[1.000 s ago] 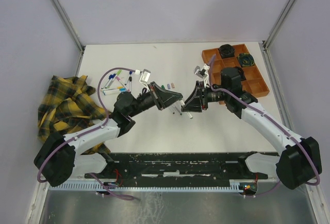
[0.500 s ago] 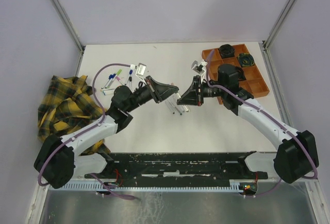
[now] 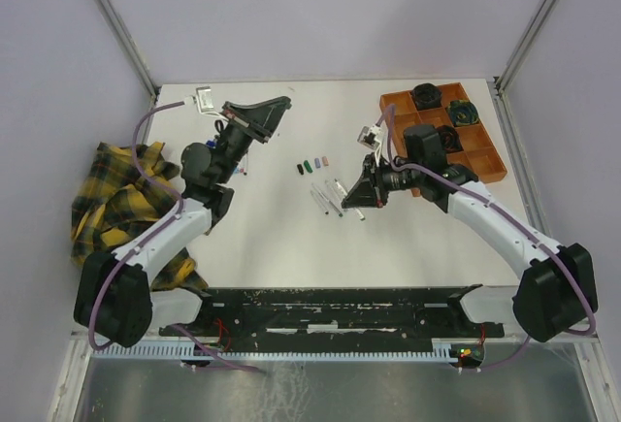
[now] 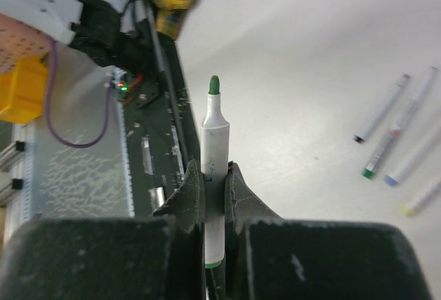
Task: Open the pen caps
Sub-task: Place the pen cap at the center of the board.
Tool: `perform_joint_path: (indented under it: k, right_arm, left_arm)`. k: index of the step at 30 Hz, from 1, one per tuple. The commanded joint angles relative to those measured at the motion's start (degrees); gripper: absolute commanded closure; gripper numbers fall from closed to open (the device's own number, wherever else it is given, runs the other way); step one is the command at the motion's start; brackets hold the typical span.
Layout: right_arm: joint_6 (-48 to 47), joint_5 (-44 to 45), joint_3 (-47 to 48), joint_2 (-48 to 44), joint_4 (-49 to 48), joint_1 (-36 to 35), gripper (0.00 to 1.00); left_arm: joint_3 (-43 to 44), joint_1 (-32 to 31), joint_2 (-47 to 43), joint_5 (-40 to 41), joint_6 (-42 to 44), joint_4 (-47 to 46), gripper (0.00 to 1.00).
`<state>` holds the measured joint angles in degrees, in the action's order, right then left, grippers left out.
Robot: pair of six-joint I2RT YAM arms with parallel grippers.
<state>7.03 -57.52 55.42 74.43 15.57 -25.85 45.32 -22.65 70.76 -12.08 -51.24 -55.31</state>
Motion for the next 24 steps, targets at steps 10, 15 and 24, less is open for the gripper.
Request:
perform_joint_path:
  k: [10, 15, 24]
  right_arm:
    - [-10.0, 26.0, 5.6, 6.7, 8.7, 6.6, 1.00]
    - [-9.7, 26.5, 6.0, 8.8, 9.1, 8.1, 1.00]
    - [-7.4, 28.4, 7.2, 12.7, 9.4, 9.0, 1.00]
  left_arm:
    - [2.2, -7.9, 16.7, 15.7, 0.7, 22.2, 0.97]
    - [9.9, -11.6, 24.2, 23.9, 2.3, 33.8, 0.97]
    - [25.5, -14.1, 37.5, 26.9, 2.8, 46.7, 0.97]
